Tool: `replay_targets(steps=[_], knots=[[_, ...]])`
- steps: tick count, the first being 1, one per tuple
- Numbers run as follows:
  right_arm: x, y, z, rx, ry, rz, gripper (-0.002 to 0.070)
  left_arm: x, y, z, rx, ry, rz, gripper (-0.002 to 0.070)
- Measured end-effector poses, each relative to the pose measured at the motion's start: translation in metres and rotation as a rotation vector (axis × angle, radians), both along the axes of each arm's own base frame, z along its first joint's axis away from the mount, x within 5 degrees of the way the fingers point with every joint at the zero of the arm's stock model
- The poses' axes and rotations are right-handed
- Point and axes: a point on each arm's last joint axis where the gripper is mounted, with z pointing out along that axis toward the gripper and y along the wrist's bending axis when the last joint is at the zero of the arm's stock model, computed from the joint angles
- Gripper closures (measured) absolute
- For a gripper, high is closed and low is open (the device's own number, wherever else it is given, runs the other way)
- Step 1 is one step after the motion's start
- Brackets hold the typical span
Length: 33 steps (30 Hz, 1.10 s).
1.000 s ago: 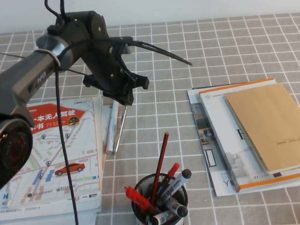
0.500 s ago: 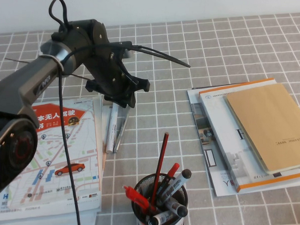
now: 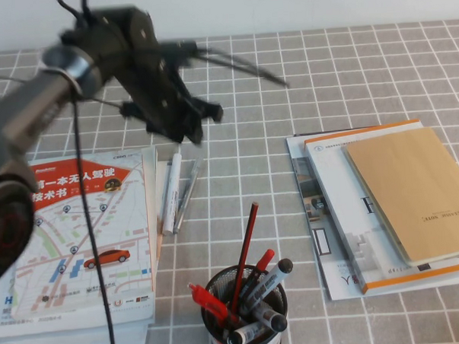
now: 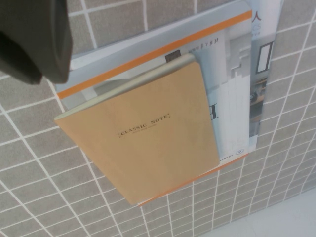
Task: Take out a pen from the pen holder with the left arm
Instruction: 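Take a marker out of the pen holder and lay it on the table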
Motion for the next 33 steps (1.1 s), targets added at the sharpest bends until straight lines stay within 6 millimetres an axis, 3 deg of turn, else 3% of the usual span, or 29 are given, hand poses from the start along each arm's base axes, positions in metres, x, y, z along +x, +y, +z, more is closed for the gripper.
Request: replay_targets(steps=[2, 4, 8, 10, 19, 25, 29, 33], knots=[[0.0, 0.0, 0.0, 0.0, 0.0, 0.0, 0.0689, -0.007, 0.005, 0.031, -0.002, -0.072, -0.016, 0.0561], [0.0, 0.0, 0.0, 0.0, 0.0, 0.0, 0.0689, -0.019, 0.009, 0.063, 0.0, -0.15, -0.038, 0.0627], [0.0, 0.0, 0.0, 0.0, 0.0, 0.0, 0.0689, -0.055, 0.016, 0.11, -0.003, -0.279, -0.096, 0.0665], [0.0, 0.0, 0.0, 0.0, 0.0, 0.0, 0.0689, -0.072, 0.018, 0.12, -0.009, -0.32, -0.123, 0.0669], [0.0, 0.0, 0.0, 0.0, 0.0, 0.0, 0.0689, -0.193, 0.049, 0.131, -0.053, -0.451, -0.213, 0.0673], [0.0, 0.0, 0.0, 0.0, 0.0, 0.0, 0.0689, -0.265, 0.088, 0.108, -0.064, -0.431, -0.22, 0.0673], [0.0, 0.0, 0.0, 0.0, 0.0, 0.0, 0.0689, -0.302, 0.11, 0.088, -0.056, -0.357, -0.218, 0.0673], [0.0, 0.0, 0.0, 0.0, 0.0, 0.0, 0.0689, -0.329, 0.126, 0.091, -0.078, -0.372, -0.196, 0.0673]])
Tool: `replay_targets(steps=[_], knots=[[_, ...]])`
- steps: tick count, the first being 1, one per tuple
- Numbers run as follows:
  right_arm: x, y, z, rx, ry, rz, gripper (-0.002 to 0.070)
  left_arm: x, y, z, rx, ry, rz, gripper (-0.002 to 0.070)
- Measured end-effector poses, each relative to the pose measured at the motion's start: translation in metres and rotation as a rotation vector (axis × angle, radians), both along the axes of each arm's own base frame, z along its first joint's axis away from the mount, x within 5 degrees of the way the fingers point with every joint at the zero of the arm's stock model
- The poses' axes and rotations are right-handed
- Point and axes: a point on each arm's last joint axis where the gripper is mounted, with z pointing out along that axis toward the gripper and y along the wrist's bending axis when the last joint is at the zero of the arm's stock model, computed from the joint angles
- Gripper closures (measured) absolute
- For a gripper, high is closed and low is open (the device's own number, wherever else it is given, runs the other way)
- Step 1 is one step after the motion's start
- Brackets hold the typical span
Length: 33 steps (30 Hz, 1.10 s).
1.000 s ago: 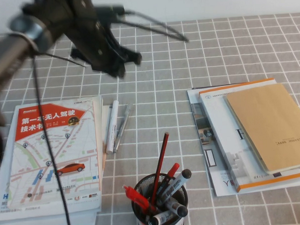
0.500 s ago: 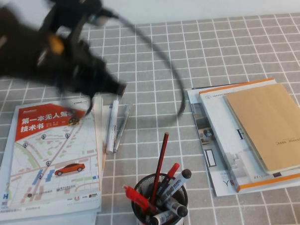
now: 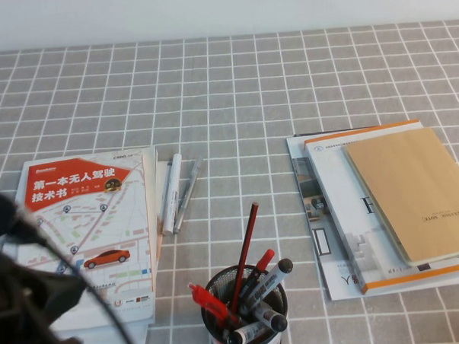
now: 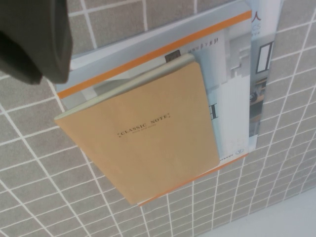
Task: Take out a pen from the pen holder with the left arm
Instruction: 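Take a marker out of the pen holder and lay it on the table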
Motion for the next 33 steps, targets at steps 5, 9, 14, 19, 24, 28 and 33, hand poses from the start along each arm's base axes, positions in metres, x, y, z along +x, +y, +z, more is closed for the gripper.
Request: replay_targets(steps=[5, 9, 14, 19, 24, 28, 33], knots=[[0.0, 0.0, 0.0, 0.0, 0.0, 0.0, 0.0689, -0.014, 0.012, 0.006, 0.005, -0.057, 0.007, 0.0674], [0.0, 0.0, 0.0, 0.0, 0.0, 0.0, 0.0689, -0.013, 0.013, 0.0, -0.021, -0.135, 0.014, 0.0674], [0.0, 0.0, 0.0, 0.0, 0.0, 0.0, 0.0689, -0.004, 0.014, -0.036, -0.169, -0.419, 0.057, 0.0675], [0.0, 0.0, 0.0, 0.0, 0.0, 0.0, 0.0689, -0.014, 0.03, -0.084, -0.345, -0.687, 0.173, 0.0675], [0.0, 0.0, 0.0, 0.0, 0.0, 0.0, 0.0689, -0.033, 0.049, -0.114, -0.377, -0.761, 0.278, 0.0675], [0.0, 0.0, 0.0, 0.0, 0.0, 0.0, 0.0688, -0.042, 0.06, -0.121, -0.338, -0.766, 0.378, 0.0675], [0.0, 0.0, 0.0, 0.0, 0.0, 0.0, 0.0689, -0.05, 0.068, -0.131, -0.285, -0.712, 0.487, 0.0675]])
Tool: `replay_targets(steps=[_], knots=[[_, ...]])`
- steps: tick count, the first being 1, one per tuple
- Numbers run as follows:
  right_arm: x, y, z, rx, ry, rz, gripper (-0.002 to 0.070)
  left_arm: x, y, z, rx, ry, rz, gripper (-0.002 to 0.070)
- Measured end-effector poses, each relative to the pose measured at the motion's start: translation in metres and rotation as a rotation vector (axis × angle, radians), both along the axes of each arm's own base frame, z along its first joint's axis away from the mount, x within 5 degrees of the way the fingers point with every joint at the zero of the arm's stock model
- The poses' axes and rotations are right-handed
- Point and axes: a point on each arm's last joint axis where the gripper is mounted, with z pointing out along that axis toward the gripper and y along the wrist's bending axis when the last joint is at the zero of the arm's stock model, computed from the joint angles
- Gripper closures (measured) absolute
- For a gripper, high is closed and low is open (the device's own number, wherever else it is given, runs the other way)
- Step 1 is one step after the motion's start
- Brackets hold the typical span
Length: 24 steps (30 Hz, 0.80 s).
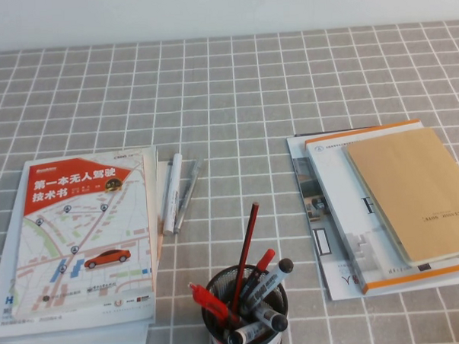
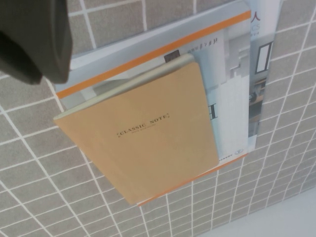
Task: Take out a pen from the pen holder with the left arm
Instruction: 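Take a marker out of the pen holder and lay it on the table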
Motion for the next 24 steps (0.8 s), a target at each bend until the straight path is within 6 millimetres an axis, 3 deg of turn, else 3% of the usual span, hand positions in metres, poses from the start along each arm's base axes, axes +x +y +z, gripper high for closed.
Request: replay_targets(steps=[11, 24], knots=[[0.0, 0.0, 0.0, 0.0, 0.0, 0.0, 0.0689, -0.009, 0.003, -0.019, 0.071, 0.175, 0.025, 0.0675], [0.0, 0.0, 0.0, 0.0, 0.0, 0.0, 0.0689, -0.009, 0.002, -0.02, 0.08, 0.187, 0.018, 0.0675]])
